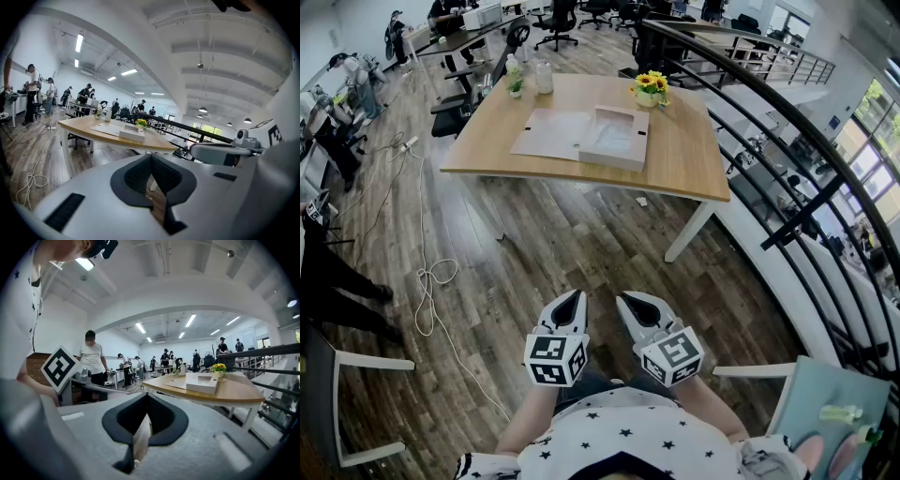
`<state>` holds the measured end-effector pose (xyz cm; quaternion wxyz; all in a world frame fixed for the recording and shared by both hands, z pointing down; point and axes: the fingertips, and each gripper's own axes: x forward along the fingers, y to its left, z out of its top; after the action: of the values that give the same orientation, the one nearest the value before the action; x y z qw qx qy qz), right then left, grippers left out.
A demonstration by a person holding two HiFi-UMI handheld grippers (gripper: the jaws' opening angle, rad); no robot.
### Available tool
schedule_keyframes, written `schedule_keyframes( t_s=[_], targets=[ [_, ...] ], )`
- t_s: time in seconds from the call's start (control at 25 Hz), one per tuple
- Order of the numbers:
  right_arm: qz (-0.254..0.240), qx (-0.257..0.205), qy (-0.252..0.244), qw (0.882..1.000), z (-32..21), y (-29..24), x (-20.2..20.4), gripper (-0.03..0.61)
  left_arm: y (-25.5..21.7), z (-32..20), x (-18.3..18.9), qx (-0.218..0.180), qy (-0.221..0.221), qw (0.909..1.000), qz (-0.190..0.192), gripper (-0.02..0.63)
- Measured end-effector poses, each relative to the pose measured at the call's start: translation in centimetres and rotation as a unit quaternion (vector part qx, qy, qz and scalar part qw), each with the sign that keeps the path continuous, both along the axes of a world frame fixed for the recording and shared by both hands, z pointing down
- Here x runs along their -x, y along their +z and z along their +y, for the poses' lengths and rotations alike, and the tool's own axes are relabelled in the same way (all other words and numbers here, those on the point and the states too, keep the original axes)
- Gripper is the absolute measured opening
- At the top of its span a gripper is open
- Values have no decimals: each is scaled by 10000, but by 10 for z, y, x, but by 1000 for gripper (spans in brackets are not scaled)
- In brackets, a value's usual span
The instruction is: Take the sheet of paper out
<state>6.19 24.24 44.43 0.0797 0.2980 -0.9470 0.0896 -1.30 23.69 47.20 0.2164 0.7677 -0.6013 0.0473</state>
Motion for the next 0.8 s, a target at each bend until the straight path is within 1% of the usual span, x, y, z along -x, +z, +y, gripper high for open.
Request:
schedule_keyframes(
  t_s=[0.12,0.24,0.36,0.44,0.64,0.8],
  targets=[
    [-19,-30,107,9999,25,-5,-29,6,-13,33,-21,-99,66,9996,-262,3],
    [-83,-166,209,9996,43,-11,-48,6,-18,60,-23,-138,-56,9989,-443,3],
    [-196,-207,274,9992,54,-15,-56,6,-19,76,-19,-132,-276,9986,-427,3],
    [-198,-194,230,9994,64,-16,-57,5,-19,86,-20,-131,-370,9984,-412,3],
    [-152,-297,70,9994,77,-23,-59,6,-23,97,-29,-206,-387,9982,-403,3],
    [-187,-272,-53,9994,84,-24,-57,6,-23,104,-31,-199,-380,9984,-374,3]
  ],
)
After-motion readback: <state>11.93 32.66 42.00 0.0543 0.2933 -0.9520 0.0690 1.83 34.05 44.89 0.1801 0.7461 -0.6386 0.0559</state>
